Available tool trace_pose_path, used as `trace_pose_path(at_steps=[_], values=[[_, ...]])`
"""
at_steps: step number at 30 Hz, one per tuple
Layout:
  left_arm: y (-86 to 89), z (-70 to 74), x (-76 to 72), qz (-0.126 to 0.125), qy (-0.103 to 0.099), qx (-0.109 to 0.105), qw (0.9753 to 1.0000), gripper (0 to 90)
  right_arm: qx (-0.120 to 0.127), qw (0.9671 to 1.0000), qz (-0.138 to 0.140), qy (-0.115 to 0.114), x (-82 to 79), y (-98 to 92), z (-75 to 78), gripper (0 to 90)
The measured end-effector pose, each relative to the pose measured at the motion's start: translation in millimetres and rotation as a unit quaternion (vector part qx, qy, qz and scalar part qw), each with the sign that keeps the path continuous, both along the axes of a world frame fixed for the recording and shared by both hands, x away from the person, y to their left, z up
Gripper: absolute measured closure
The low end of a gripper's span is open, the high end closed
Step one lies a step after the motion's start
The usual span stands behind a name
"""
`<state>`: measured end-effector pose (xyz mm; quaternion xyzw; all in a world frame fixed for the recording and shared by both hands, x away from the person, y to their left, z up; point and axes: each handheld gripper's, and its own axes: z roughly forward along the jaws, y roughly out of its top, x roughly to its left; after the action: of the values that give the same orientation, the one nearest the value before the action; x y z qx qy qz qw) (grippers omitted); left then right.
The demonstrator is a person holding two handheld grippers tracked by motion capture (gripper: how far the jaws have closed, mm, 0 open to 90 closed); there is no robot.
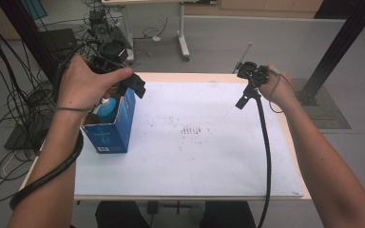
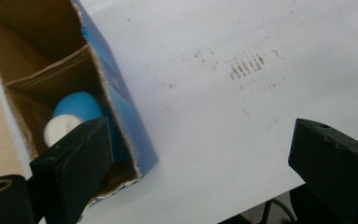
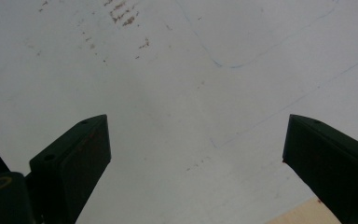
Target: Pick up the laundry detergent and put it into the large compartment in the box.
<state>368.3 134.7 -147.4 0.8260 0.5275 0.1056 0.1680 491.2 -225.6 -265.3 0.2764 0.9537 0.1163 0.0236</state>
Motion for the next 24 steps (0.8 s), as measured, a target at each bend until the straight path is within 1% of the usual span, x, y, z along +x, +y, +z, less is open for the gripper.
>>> trace_pose_path(at_steps=[4,8,13,16,21,24], values=[[-13.3,-4.8,-2.5,-0.025,0.009,0.007,0.9996,6.7,0.001,1.0000,-0.002,0.002,-3.9,-1.3,0.5,7.4],[-25.7,-10.9,-4.3,-0.042,0.019,0.013,0.9988,6.7,0.002,1.0000,-0.008,0.000,-8.0,-2.3,2.8,7.4],[-38.7,-20.1,-5.7,-0.054,0.029,0.022,0.9979,6.7,0.004,0.9999,-0.007,-0.006,-12.0,-3.9,6.3,7.4],[-45.9,-28.8,-6.4,-0.059,0.037,0.030,0.9971,6.7,0.003,1.0000,-0.005,-0.007,-12.9,-4.4,7.0,7.4],[-54.3,-45.0,-6.2,-0.065,0.048,0.033,0.9962,6.6,0.001,1.0000,-0.001,-0.006,-12.9,-3.3,6.8,7.4],[-58.3,-57.4,-4.4,-0.071,0.060,0.032,0.9952,6.6,0.002,1.0000,0.001,-0.006,-12.2,-2.6,6.0,7.4]])
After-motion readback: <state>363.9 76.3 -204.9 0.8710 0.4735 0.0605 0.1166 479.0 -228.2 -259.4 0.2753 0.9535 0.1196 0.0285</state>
